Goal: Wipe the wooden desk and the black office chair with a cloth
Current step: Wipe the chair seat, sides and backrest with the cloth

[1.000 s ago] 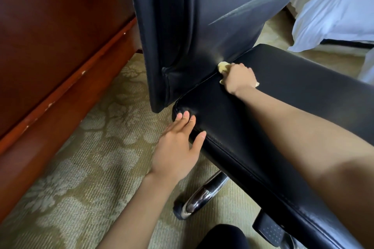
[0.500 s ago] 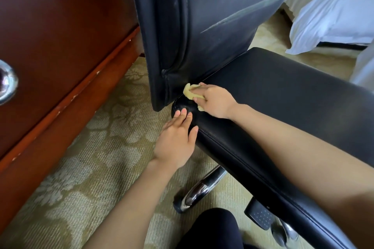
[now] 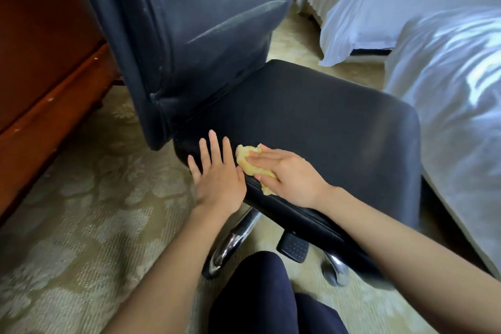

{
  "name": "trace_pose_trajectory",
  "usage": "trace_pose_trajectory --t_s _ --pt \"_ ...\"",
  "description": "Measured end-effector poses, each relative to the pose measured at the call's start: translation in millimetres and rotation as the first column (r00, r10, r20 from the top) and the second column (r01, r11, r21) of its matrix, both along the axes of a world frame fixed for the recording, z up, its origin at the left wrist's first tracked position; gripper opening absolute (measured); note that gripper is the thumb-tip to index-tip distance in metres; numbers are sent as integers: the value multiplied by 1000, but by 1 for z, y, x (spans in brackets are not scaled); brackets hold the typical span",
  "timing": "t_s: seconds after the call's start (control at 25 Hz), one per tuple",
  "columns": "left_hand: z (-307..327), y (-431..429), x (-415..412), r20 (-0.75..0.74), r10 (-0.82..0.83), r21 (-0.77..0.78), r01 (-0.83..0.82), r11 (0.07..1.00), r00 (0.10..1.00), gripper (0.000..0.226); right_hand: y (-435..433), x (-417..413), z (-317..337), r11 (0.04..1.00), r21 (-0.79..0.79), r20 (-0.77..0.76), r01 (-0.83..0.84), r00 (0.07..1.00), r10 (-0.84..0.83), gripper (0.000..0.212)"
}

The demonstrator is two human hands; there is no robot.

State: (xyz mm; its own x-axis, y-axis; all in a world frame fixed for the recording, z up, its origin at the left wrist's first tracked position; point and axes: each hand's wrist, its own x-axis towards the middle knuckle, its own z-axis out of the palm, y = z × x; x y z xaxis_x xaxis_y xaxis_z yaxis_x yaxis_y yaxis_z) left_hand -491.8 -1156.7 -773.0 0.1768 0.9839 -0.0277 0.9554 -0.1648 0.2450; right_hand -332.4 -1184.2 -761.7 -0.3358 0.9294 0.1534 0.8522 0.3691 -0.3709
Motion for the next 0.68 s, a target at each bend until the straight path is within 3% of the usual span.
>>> trace_pose_trajectory --t_s 0.16,0.32,0.48,0.6,0.68 --pt "-8 -41 53 171 -155 104 138 985 973 66 -65 46 -4 988 41 46 148 988 -150 43" --pt "-19 -69 83 162 -311 163 286 944 936 60 -123 84 -6 964 46 38 260 964 -262 44" --pt "-26 -71 86 124 -349 176 326 929 929 56 -176 111 -15 919 37 -155 392 911 -382 47" --pt "-26 -68 83 130 -383 173 360 917 914 56 -190 119 -29 835 -24 -346 550 779 -523 49" --pt "-27 -67 82 128 -400 177 376 909 907 55 -180 127 -37 731 -90 -381 677 655 -653 47"
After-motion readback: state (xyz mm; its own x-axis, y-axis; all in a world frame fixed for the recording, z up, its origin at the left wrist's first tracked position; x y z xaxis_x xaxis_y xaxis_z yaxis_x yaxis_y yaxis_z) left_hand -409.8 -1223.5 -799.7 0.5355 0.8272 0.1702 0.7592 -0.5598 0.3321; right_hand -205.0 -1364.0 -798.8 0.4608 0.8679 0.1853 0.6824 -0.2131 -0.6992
